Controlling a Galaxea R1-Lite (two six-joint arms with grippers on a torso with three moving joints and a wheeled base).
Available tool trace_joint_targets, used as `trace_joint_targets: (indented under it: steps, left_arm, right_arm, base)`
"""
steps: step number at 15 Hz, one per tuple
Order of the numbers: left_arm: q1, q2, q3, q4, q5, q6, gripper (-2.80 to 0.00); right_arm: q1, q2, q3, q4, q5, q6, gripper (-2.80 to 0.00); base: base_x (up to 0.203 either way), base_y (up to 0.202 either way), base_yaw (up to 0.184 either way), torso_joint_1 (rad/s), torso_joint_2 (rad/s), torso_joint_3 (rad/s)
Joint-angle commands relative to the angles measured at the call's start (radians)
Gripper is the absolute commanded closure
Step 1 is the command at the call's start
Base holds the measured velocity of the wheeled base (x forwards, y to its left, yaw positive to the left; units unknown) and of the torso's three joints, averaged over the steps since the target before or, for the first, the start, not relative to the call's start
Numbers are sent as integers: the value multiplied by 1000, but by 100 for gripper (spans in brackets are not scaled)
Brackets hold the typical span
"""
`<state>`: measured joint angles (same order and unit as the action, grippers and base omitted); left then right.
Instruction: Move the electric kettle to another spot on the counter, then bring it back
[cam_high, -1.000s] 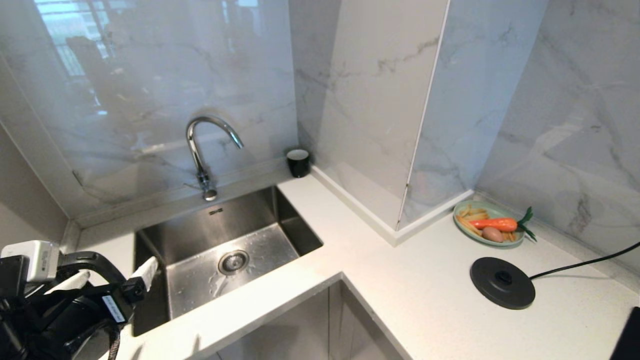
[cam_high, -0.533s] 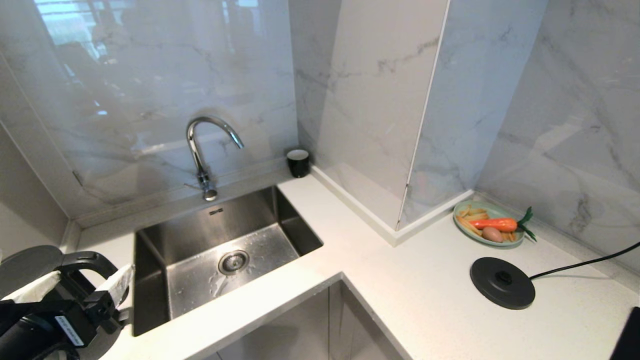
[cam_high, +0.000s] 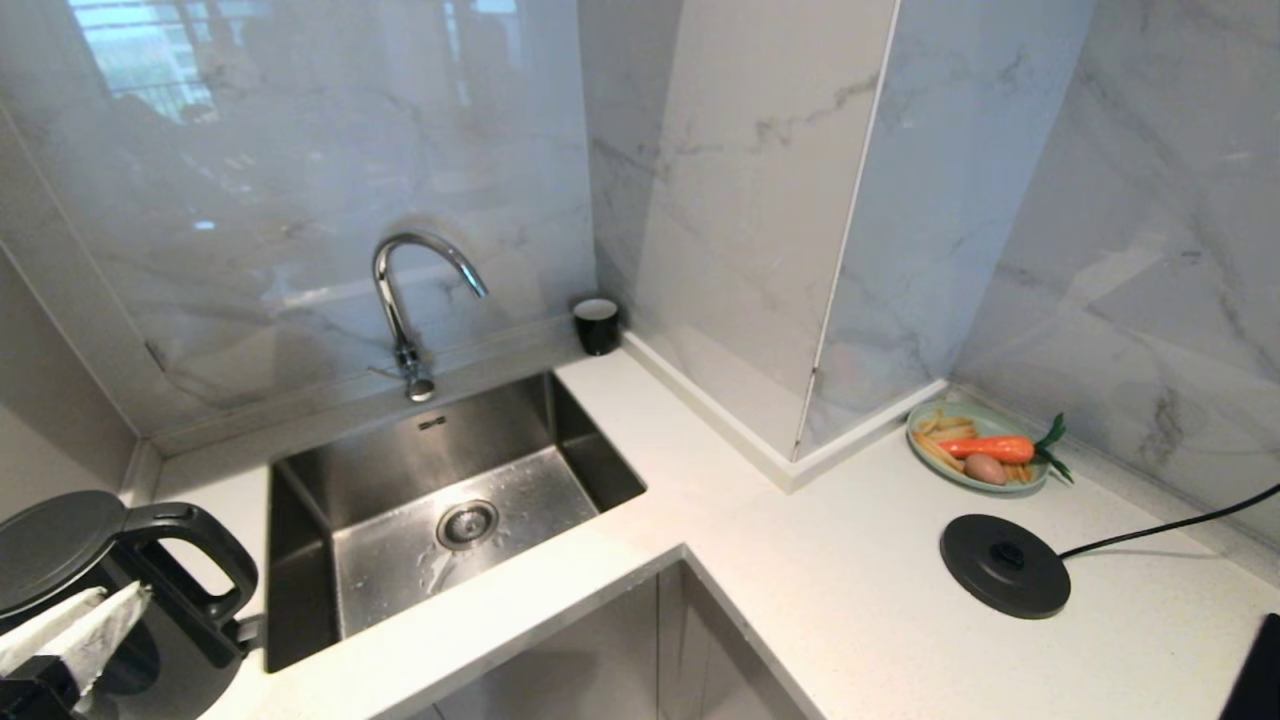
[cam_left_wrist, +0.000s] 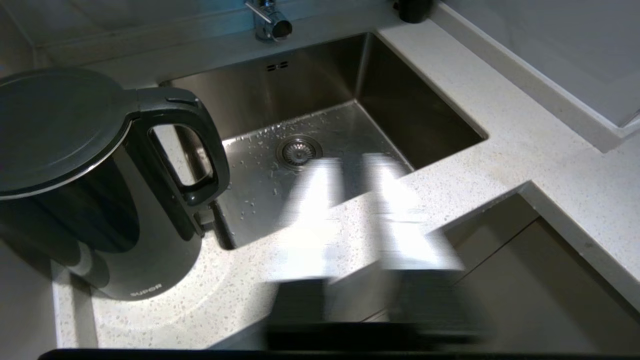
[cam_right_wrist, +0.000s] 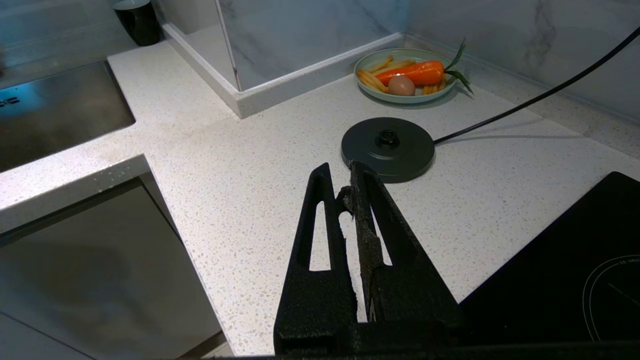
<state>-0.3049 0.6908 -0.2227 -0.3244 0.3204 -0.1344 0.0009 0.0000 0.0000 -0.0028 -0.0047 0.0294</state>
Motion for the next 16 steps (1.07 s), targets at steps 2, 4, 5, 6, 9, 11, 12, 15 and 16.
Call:
trace_joint_targets:
  steps: [2,4,5,6,9,11,12,15,16]
  left_arm:
    - [1,-124,-44,94,6,2,0]
    - [3,-211,-108,268,6,11,0]
    - [4,-254,-124,328,7,24,0]
    - [4,-297,-129,354,7,38,0]
    - [18,-409,-115,381,11,90,0]
    - [22,-410,-47,322,98,103,0]
    - [23,-410,-45,287,111,105,0]
    - [0,-397,-144,300,105,211,0]
    - [13,-385,-194,303,105,247,0]
  right_arm:
    - [1,0,0,0,0,0,0]
    - [1,0,0,0,0,0,0]
    - [1,0,0,0,0,0,0]
    - [1,0,0,0,0,0,0]
    - [1,0,0,0,0,0,0]
    - [-1,0,0,0,0,0,0]
    - [1,0,0,0,0,0,0]
    - [1,0,0,0,0,0,0]
    - [0,0,0,0,0,0,0]
  base:
    - [0,0,0,0,0,0]
    - [0,0,0,0,0,0]
    - [0,0,0,0,0,0]
    - [0,0,0,0,0,0]
    - [0,0,0,0,0,0]
    - [0,0,0,0,0,0]
    - [0,0,0,0,0,0]
    - [0,0,0,0,0,0]
    - [0,0,0,0,0,0]
